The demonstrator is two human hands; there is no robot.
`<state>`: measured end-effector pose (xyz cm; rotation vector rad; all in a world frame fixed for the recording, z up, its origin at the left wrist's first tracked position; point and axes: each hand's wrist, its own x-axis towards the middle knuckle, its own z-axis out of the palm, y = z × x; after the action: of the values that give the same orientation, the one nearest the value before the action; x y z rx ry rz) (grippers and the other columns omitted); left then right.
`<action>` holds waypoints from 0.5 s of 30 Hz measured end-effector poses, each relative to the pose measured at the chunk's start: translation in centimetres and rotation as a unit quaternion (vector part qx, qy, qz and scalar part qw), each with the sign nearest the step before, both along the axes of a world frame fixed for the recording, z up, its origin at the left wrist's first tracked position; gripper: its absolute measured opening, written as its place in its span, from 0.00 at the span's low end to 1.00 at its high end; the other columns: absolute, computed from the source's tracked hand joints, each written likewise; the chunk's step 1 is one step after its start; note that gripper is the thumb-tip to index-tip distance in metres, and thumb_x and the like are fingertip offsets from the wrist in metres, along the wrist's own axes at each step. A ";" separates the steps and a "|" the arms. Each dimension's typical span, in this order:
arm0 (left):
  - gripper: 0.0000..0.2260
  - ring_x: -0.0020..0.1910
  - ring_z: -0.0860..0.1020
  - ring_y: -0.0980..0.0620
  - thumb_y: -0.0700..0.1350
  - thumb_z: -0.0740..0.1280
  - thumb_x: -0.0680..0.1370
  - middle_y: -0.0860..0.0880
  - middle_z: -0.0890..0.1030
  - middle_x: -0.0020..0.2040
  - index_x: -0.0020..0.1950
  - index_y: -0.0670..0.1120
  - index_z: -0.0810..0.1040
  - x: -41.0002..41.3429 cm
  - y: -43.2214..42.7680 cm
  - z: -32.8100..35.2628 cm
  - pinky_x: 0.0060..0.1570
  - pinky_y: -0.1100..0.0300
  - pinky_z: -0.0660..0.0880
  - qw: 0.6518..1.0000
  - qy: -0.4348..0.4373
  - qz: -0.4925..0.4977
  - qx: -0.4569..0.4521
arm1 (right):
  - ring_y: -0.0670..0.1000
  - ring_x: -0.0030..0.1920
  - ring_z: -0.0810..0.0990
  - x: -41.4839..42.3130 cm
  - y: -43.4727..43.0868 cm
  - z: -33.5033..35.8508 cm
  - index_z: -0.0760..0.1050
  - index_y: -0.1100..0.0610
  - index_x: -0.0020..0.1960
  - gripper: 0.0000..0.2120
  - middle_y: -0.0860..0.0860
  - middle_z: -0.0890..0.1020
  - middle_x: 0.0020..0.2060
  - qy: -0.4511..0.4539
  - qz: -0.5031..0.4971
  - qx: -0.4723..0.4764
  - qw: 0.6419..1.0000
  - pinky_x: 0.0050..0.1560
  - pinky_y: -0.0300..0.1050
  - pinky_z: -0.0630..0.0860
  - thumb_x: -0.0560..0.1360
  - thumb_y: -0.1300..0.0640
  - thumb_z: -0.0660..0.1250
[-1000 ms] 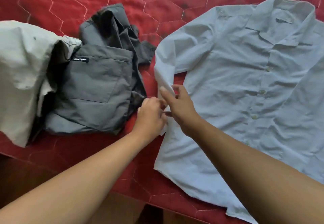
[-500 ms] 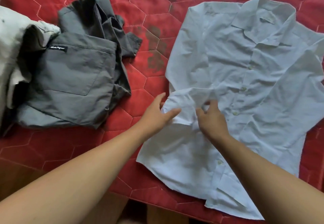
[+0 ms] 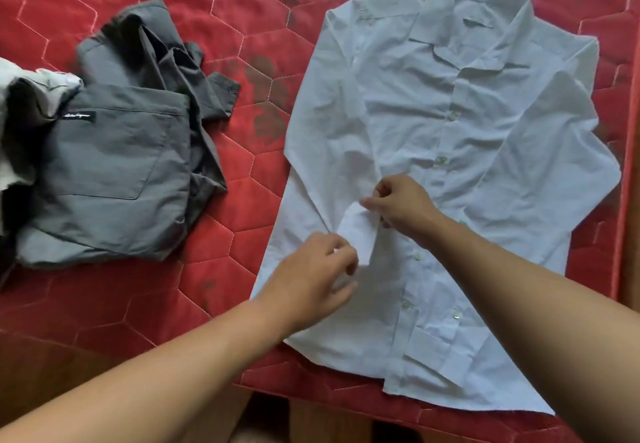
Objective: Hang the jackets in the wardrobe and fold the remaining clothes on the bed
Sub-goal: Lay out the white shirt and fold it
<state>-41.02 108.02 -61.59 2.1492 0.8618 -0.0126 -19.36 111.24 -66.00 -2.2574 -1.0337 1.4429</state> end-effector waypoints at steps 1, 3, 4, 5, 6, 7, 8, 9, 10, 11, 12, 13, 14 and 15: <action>0.10 0.55 0.74 0.51 0.50 0.69 0.77 0.53 0.74 0.58 0.57 0.50 0.75 0.3 -1.4 0.0 0.50 0.48 0.76 0.997 0.013 -0.045 -0.053 | 0.58 0.40 0.83 0.1 -1.0 -0.3 0.77 0.58 0.41 0.05 0.55 0.81 0.36 0.007 -0.008 -0.012 1.000 0.46 0.62 0.82 0.71 0.59 0.73; 0.14 0.53 0.75 0.56 0.54 0.68 0.79 0.58 0.73 0.61 0.64 0.56 0.74 0.6 -3.4 -0.6 0.52 0.55 0.76 0.986 0.039 -0.074 -0.142 | 0.58 0.40 0.81 0.5 -3.0 -1.2 0.76 0.56 0.46 0.07 0.55 0.79 0.40 0.020 -0.026 -0.034 0.999 0.43 0.57 0.83 0.72 0.66 0.68; 0.15 0.53 0.76 0.59 0.54 0.68 0.79 0.59 0.74 0.61 0.65 0.56 0.74 0.6 -3.7 -1.1 0.52 0.59 0.74 0.986 0.027 -0.049 -0.160 | 0.58 0.40 0.79 0.7 -4.0 -1.6 0.75 0.55 0.48 0.09 0.54 0.78 0.42 0.029 -0.037 -0.041 0.998 0.41 0.56 0.82 0.72 0.68 0.65; 0.15 0.52 0.76 0.60 0.52 0.68 0.80 0.57 0.75 0.60 0.66 0.54 0.76 0.7 -3.4 -1.7 0.52 0.62 0.74 0.987 0.004 0.003 -0.162 | 0.57 0.40 0.78 1.0 -4.8 -2.0 0.73 0.54 0.49 0.12 0.54 0.76 0.43 0.040 -0.053 -0.044 0.997 0.41 0.56 0.81 0.73 0.69 0.64; 0.14 0.51 0.76 0.60 0.49 0.69 0.80 0.55 0.77 0.59 0.65 0.52 0.77 0.9 -2.7 -2.4 0.53 0.62 0.74 0.985 -0.014 0.076 -0.153 | 0.56 0.40 0.77 1.2 -5.3 -2.4 0.72 0.53 0.50 0.13 0.54 0.75 0.44 0.053 -0.072 -0.043 0.995 0.41 0.58 0.82 0.73 0.69 0.63; 0.13 0.49 0.77 0.60 0.45 0.69 0.80 0.53 0.78 0.58 0.65 0.50 0.78 1.0 -1.4 -3.2 0.54 0.60 0.75 0.977 -0.020 0.163 -0.137 | 0.56 0.40 0.77 1.4 -5.7 -2.7 0.71 0.53 0.52 0.14 0.54 0.75 0.45 0.072 -0.092 -0.043 0.992 0.41 0.58 0.82 0.73 0.69 0.64; 0.13 0.48 0.77 0.61 0.43 0.68 0.80 0.51 0.78 0.58 0.65 0.49 0.77 1.1 0.1 -4.1 0.55 0.57 0.76 0.958 -0.018 0.253 -0.130 | 0.55 0.40 0.77 1.4 -6.0 -2.8 0.69 0.53 0.53 0.14 0.54 0.75 0.45 0.099 -0.115 -0.046 0.987 0.39 0.56 0.82 0.73 0.67 0.66; 0.14 0.49 0.77 0.61 0.41 0.68 0.80 0.50 0.77 0.59 0.66 0.48 0.76 1.1 1.9 -4.8 0.57 0.54 0.77 0.933 -0.019 0.334 -0.134 | 0.55 0.40 0.79 1.4 -6.2 -2.9 0.69 0.53 0.55 0.15 0.55 0.76 0.47 0.127 -0.132 -0.053 0.982 0.37 0.53 0.82 0.73 0.65 0.68; 0.16 0.50 0.78 0.60 0.41 0.67 0.80 0.48 0.76 0.60 0.67 0.48 0.74 1.2 3.8 -5.5 0.57 0.51 0.78 0.905 -0.027 0.397 -0.150 | 0.55 0.41 0.81 1.3 -6.4 -2.8 0.69 0.54 0.56 0.17 0.56 0.78 0.48 0.146 -0.134 -0.064 0.978 0.36 0.51 0.82 0.72 0.63 0.71; 0.17 0.52 0.79 0.55 0.41 0.67 0.80 0.48 0.76 0.60 0.69 0.49 0.72 1.3 5.6 -5.9 0.58 0.48 0.79 0.877 -0.043 0.445 -0.175 | 0.57 0.43 0.83 1.2 -6.7 -2.8 0.72 0.55 0.56 0.17 0.57 0.81 0.48 0.159 -0.119 -0.077 0.977 0.38 0.52 0.84 0.71 0.62 0.73; 0.18 0.54 0.80 0.51 0.41 0.67 0.80 0.48 0.76 0.59 0.69 0.50 0.71 1.6 7.2 -6.3 0.59 0.47 0.79 0.852 -0.062 0.478 -0.203 | 0.58 0.45 0.85 1.0 -7.1 -2.7 0.75 0.56 0.54 0.15 0.57 0.83 0.47 0.170 -0.098 -0.092 0.976 0.41 0.56 0.85 0.70 0.64 0.74; 0.18 0.55 0.79 0.49 0.41 0.66 0.80 0.48 0.76 0.58 0.69 0.50 0.71 1.9 8.7 -6.6 0.59 0.48 0.79 0.835 -0.076 0.499 -0.221 | 0.59 0.46 0.86 0.7 -7.6 -2.6 0.79 0.57 0.51 0.13 0.57 0.85 0.46 0.180 -0.081 -0.106 0.975 0.44 0.58 0.84 0.68 0.66 0.73; 0.18 0.57 0.79 0.49 0.40 0.66 0.80 0.48 0.76 0.59 0.69 0.50 0.72 2.3 10.1 -6.8 0.59 0.51 0.79 0.824 -0.087 0.511 -0.229 | 0.58 0.45 0.86 0.5 -8.2 -2.5 0.82 0.57 0.48 0.12 0.56 0.86 0.43 0.186 -0.066 -0.121 0.973 0.45 0.59 0.84 0.67 0.68 0.72; 0.18 0.58 0.78 0.50 0.39 0.66 0.79 0.48 0.77 0.61 0.68 0.50 0.73 2.9 11.2 -6.9 0.59 0.54 0.78 0.814 -0.104 0.520 -0.239 | 0.56 0.43 0.86 0.3 -8.8 -2.4 0.83 0.58 0.47 0.11 0.56 0.86 0.42 0.186 -0.052 -0.137 0.972 0.45 0.58 0.84 0.67 0.69 0.71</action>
<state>-38.14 119.21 -68.48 0.9851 1.5890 0.4967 -19.02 102.41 -68.41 -2.0542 -0.6223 1.9627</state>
